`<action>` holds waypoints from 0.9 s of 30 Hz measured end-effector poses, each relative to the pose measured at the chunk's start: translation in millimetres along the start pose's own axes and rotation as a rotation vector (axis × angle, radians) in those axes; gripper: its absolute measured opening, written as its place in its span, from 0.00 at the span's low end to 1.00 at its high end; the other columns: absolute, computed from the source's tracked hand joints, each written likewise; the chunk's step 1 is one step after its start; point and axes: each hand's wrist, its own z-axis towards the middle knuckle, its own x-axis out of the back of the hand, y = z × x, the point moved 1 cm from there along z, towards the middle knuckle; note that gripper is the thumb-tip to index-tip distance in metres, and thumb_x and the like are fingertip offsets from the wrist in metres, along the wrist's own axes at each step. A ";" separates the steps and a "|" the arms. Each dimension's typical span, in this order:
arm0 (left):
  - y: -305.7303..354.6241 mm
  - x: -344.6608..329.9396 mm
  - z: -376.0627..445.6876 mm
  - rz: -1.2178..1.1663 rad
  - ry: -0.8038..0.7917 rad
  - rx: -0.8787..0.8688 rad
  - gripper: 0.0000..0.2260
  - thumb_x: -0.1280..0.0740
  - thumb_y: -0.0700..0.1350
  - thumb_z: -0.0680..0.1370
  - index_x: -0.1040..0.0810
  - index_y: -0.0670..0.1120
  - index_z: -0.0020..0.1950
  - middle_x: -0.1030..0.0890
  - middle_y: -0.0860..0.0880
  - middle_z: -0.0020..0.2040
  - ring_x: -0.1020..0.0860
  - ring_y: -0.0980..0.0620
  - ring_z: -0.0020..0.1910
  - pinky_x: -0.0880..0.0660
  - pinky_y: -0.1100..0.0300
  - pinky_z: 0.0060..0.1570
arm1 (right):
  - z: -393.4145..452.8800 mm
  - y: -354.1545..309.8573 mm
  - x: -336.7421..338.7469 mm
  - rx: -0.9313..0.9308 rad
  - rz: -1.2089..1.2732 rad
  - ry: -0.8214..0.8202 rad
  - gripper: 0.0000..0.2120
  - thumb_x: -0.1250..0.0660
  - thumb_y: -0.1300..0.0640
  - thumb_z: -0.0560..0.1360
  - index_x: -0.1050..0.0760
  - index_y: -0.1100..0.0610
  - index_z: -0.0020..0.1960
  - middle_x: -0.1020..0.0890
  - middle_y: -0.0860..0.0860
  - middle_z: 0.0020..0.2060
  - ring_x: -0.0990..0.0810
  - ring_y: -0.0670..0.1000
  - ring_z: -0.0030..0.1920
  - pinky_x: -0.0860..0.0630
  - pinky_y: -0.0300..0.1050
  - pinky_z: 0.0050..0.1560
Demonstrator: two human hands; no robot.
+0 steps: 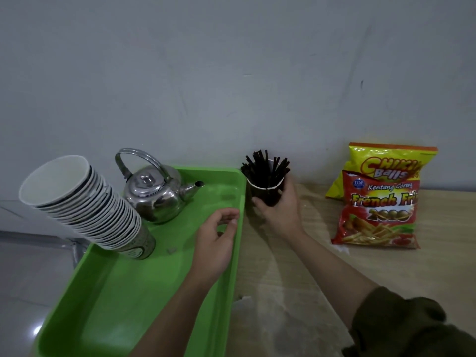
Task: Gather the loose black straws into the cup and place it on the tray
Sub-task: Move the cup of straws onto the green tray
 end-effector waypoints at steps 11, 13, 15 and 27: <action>5.7 -9.8 12.9 0.209 -0.163 -0.005 0.21 0.34 0.50 0.73 0.33 0.57 0.65 0.35 0.50 0.68 0.40 0.53 0.68 0.41 0.50 0.69 | -11.6 4.6 12.9 0.015 0.024 -0.073 0.31 0.31 0.69 0.69 0.40 0.57 0.68 0.26 0.57 0.60 0.26 0.54 0.60 0.25 0.51 0.60; 9.3 -13.5 17.9 0.188 -0.133 -0.002 0.26 0.32 0.54 0.71 0.35 0.56 0.67 0.36 0.49 0.69 0.39 0.54 0.67 0.41 0.55 0.65 | -13.4 5.6 12.9 0.027 0.001 -0.090 0.30 0.31 0.64 0.70 0.40 0.56 0.67 0.25 0.58 0.60 0.26 0.55 0.61 0.26 0.60 0.60; 12.8 -16.5 24.1 0.167 -0.096 -0.008 0.28 0.31 0.55 0.69 0.35 0.54 0.67 0.34 0.50 0.67 0.38 0.56 0.66 0.41 0.57 0.63 | -14.4 6.4 11.5 0.032 -0.024 -0.086 0.29 0.31 0.62 0.71 0.39 0.57 0.67 0.25 0.58 0.60 0.26 0.56 0.60 0.26 0.60 0.58; 10.1 -18.9 42.4 0.202 -0.102 -0.014 0.30 0.30 0.53 0.70 0.38 0.53 0.70 0.37 0.45 0.70 0.40 0.51 0.70 0.41 0.50 0.70 | -10.1 12.1 3.6 0.069 -0.124 -0.054 0.26 0.31 0.62 0.71 0.37 0.61 0.65 0.24 0.59 0.57 0.25 0.56 0.54 0.29 0.44 0.48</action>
